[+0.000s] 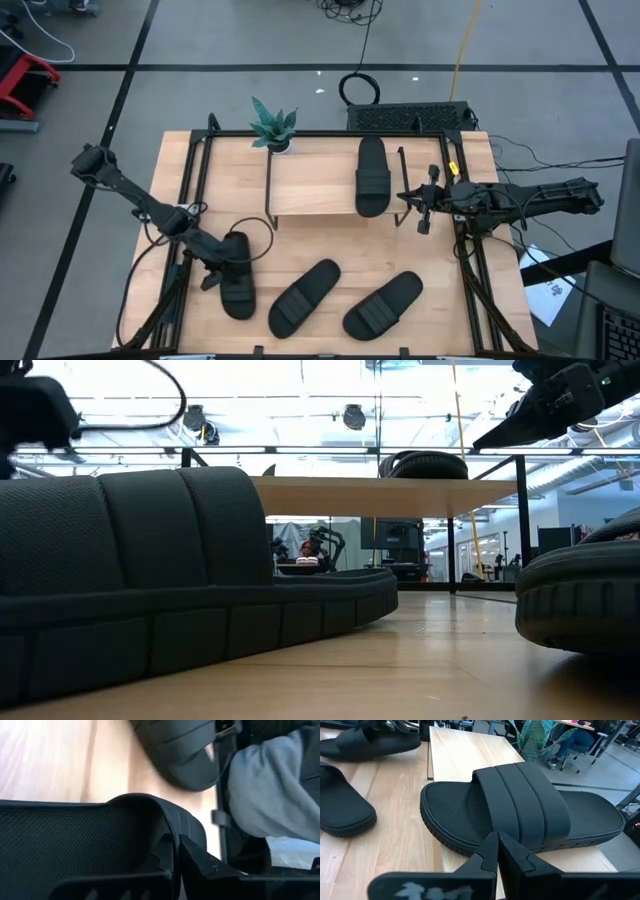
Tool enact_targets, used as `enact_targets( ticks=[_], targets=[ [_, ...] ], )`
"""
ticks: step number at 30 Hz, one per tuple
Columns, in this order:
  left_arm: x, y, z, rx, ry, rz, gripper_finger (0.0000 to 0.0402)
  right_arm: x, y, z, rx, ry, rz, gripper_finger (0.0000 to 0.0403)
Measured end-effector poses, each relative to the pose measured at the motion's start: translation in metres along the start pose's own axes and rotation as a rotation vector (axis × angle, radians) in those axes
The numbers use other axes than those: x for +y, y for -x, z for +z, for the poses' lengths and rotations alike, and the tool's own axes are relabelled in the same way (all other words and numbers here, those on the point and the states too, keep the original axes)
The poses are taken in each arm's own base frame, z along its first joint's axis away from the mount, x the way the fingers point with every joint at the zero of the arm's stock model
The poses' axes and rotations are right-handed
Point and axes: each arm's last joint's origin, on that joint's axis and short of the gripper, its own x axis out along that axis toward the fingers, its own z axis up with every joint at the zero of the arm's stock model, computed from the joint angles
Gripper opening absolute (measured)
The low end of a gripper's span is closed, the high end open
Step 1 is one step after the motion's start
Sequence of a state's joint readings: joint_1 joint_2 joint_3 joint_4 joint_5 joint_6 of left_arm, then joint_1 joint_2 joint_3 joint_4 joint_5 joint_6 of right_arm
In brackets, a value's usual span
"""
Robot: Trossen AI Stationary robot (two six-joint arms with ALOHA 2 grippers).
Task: Pick and place slides into the shelf
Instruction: Put the left slide on the shelf
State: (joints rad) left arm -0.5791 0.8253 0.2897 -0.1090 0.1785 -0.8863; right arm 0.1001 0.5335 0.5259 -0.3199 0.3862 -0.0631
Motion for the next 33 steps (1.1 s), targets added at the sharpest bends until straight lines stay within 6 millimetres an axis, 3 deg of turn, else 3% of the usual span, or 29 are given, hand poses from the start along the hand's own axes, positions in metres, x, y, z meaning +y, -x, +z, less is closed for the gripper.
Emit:
enact_targets(
  ticks=[7, 15, 20, 25, 33],
  targets=[
    [-0.036, 0.017, 0.027, -0.104, -0.114, -0.008, 0.0002, 0.0, 0.0, -0.001, 0.013, -0.009, 0.002, 0.0],
    [-0.085, 0.051, 0.065, -0.061, -0.262, 0.198, 0.0001, 0.0, 0.0, -0.001, 0.014, -0.004, 0.002, 0.0],
    [-0.105, 0.063, 0.097, -0.09, -0.487, 0.306, 0.0001, 0.0, 0.0, -0.001, 0.008, -0.006, 0.002, 0.0],
    [-0.118, 0.076, 0.132, -0.189, -0.718, 0.337, 0.0001, 0.0, 0.0, 0.001, -0.009, -0.028, 0.0, 0.0],
    [-0.107, 0.108, 0.186, -0.261, -0.769, 0.375, 0.0001, 0.0, 0.0, 0.002, -0.019, -0.026, -0.003, 0.0]
  ],
)
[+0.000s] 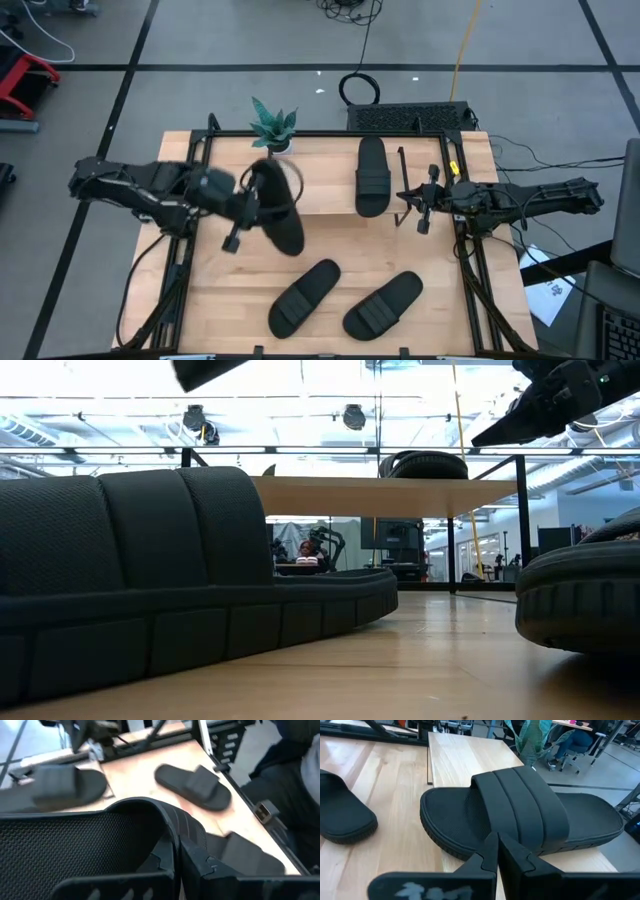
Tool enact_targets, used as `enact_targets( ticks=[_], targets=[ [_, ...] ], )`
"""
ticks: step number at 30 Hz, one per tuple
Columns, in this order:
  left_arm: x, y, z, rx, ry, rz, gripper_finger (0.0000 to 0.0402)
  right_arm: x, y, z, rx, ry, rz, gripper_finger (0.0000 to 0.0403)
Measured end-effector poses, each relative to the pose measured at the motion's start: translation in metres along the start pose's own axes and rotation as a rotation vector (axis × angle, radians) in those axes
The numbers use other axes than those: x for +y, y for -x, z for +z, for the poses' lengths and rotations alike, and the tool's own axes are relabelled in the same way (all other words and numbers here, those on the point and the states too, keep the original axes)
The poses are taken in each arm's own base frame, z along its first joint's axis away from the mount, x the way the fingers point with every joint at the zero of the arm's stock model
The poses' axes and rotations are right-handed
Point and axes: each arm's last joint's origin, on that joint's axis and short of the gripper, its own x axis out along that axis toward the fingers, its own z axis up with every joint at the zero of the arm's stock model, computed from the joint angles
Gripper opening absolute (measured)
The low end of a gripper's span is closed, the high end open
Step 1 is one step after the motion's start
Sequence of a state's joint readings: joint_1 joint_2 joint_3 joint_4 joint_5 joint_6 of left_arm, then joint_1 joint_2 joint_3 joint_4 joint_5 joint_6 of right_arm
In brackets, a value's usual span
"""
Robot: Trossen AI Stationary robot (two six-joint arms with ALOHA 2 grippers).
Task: Pick and place slides into the shelf
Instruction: Put the left slide on the shelf
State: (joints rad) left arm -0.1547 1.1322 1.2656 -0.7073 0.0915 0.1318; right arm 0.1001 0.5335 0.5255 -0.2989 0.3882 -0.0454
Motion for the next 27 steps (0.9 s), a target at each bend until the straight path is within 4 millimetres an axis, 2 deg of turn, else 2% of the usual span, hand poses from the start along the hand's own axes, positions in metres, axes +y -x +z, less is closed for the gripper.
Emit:
enact_targets(
  ticks=[7, 15, 19, 24, 27],
  targets=[
    [0.061, -0.001, 0.026, 0.026, 0.07, -0.04, 0.0001, 0.0, 0.0, 0.0, -0.004, -0.001, 0.0, 0.0],
    [0.117, -0.019, 0.056, 0.034, 0.018, -0.181, 0.0001, 0.0, 0.0, 0.0, -0.004, 0.036, -0.002, 0.0],
    [0.146, -0.033, 0.055, 0.132, 0.08, -0.213, 0.0001, 0.0, 0.0, 0.002, -0.018, 0.038, -0.003, 0.0],
    [0.185, -0.05, 0.039, 0.252, 0.256, -0.306, 0.0001, 0.0, 0.0, 0.003, -0.034, 0.008, -0.004, 0.0],
    [0.2, -0.056, 0.034, 0.286, 0.298, -0.314, 0.0001, 0.0, 0.0, 0.004, -0.038, 0.004, -0.004, 0.0]
  ],
)
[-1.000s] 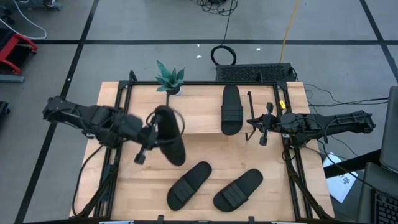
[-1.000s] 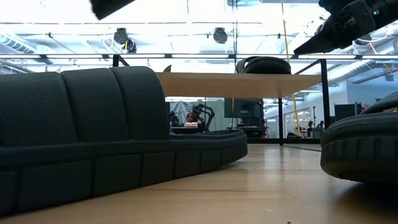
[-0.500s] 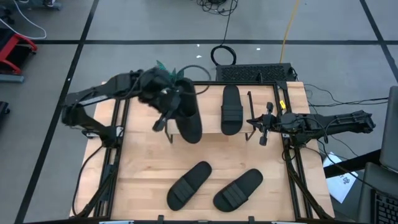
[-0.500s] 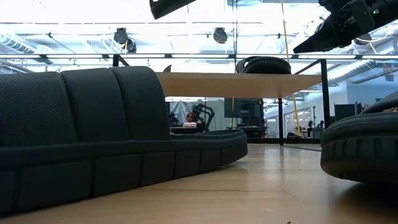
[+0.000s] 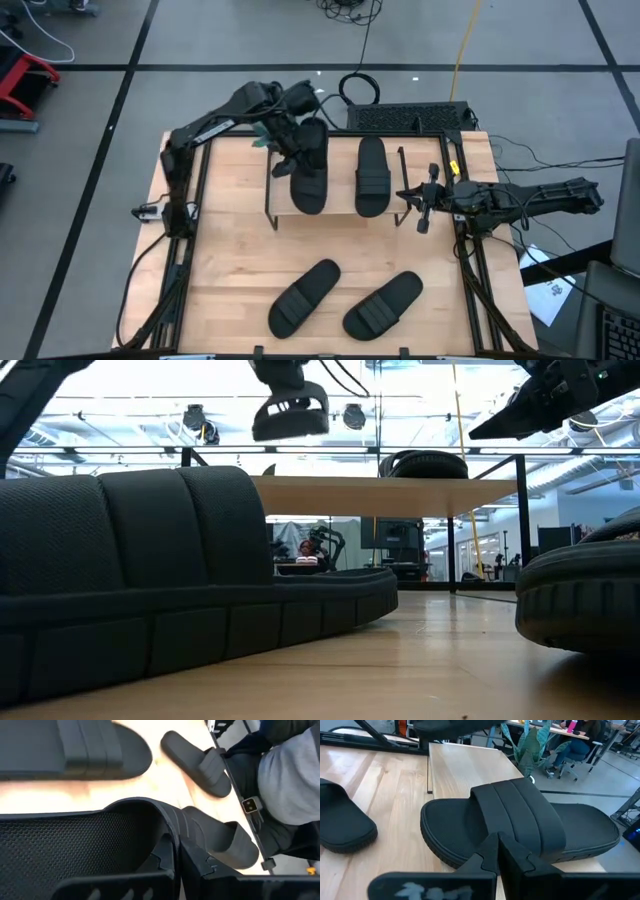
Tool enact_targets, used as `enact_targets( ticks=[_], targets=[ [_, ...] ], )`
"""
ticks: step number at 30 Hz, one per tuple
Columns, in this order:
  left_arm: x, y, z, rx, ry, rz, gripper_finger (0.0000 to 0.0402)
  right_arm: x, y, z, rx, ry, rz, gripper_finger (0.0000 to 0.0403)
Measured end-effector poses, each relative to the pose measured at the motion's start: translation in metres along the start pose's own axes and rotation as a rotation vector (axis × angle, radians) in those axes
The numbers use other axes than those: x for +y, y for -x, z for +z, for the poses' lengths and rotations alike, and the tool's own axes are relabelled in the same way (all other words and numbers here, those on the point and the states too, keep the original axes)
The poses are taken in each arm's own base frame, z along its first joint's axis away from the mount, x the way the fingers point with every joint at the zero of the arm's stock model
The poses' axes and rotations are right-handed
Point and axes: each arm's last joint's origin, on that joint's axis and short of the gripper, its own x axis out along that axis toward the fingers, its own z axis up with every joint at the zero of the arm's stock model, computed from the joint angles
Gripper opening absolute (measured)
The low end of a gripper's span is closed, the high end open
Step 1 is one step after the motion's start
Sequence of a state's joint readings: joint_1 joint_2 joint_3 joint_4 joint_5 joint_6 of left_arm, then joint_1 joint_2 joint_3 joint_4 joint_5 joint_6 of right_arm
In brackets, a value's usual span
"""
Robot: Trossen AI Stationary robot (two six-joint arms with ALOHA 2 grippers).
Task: Pick and place slides into the shelf
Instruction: Put the left slide on the shelf
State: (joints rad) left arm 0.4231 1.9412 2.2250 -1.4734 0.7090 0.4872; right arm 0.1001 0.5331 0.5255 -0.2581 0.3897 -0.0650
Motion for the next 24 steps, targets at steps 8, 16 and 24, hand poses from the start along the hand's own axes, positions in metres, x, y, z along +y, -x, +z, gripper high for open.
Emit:
enact_targets(
  ticks=[8, 16, 24],
  targets=[
    [0.021, -0.012, -0.002, -0.018, 0.013, -0.118, 0.0001, 0.0, 0.0, 0.001, -0.007, 0.005, -0.001, 0.0],
    [0.032, -0.038, 0.006, -0.017, -0.029, -0.107, 0.0001, 0.002, -0.004, -0.001, 0.022, 0.009, 0.0, 0.0],
    [0.035, -0.043, 0.007, -0.002, 0.02, -0.092, 0.0001, 0.003, -0.007, -0.002, 0.037, 0.015, 0.002, 0.0]
  ],
)
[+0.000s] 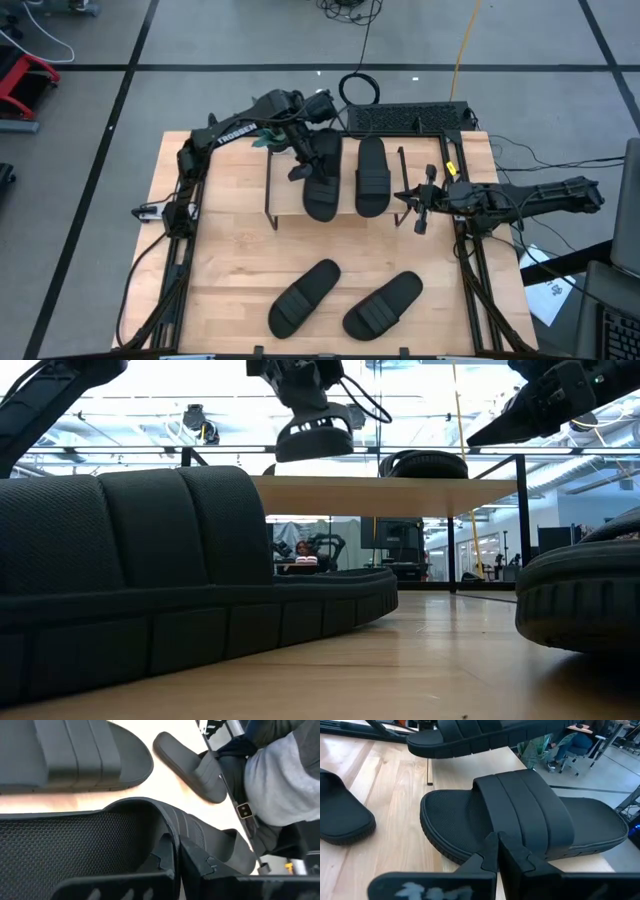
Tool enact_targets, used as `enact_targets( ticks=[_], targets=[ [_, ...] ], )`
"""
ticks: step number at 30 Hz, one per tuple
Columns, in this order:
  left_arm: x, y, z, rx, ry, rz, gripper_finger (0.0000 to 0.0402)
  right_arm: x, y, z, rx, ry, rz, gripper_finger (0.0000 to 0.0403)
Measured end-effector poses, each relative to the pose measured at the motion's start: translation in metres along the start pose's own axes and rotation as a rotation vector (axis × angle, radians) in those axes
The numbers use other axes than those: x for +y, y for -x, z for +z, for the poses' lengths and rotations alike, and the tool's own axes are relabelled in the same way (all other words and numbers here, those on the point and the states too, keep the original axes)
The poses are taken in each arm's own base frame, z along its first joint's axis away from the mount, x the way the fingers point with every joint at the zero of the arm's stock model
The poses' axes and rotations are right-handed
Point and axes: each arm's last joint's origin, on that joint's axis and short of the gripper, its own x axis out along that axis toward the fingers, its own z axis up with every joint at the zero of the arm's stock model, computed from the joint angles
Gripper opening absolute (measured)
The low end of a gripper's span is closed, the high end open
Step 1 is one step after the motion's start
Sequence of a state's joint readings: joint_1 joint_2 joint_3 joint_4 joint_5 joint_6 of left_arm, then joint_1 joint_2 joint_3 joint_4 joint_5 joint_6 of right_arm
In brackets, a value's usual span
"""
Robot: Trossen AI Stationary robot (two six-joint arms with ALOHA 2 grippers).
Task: Pick and place slides into the shelf
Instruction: Put the left slide on the shelf
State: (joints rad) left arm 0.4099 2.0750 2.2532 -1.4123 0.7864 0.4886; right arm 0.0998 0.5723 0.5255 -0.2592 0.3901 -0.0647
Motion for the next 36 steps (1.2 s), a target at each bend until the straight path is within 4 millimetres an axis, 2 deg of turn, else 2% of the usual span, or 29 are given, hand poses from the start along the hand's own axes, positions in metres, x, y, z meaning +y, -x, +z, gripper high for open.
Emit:
enact_targets(
  ticks=[6, 15, 21, 30, 36],
  targets=[
    [0.002, -0.002, -0.001, 0.0, 0.026, 0.009, 0.0001, 0.0, 0.0, 0.0, 0.0, 0.0, 0.0, 0.0],
    [0.017, -0.02, -0.008, 0.019, 0.078, 0.031, 0.0001, 0.0, 0.0, 0.0, 0.0, 0.0, 0.001, 0.0],
    [0.022, -0.021, -0.01, 0.052, 0.077, 0.124, 0.0005, 0.0, 0.0, 0.0, 0.0, 0.0, 0.0, 0.0],
    [0.024, -0.021, -0.01, 0.098, 0.041, 0.238, 0.0046, 0.0, 0.0, -0.001, 0.006, 0.002, 0.003, 0.0],
    [0.022, -0.024, -0.009, 0.124, 0.048, 0.287, 0.0102, 0.0, 0.0, -0.001, 0.008, 0.003, 0.004, 0.0]
  ],
)
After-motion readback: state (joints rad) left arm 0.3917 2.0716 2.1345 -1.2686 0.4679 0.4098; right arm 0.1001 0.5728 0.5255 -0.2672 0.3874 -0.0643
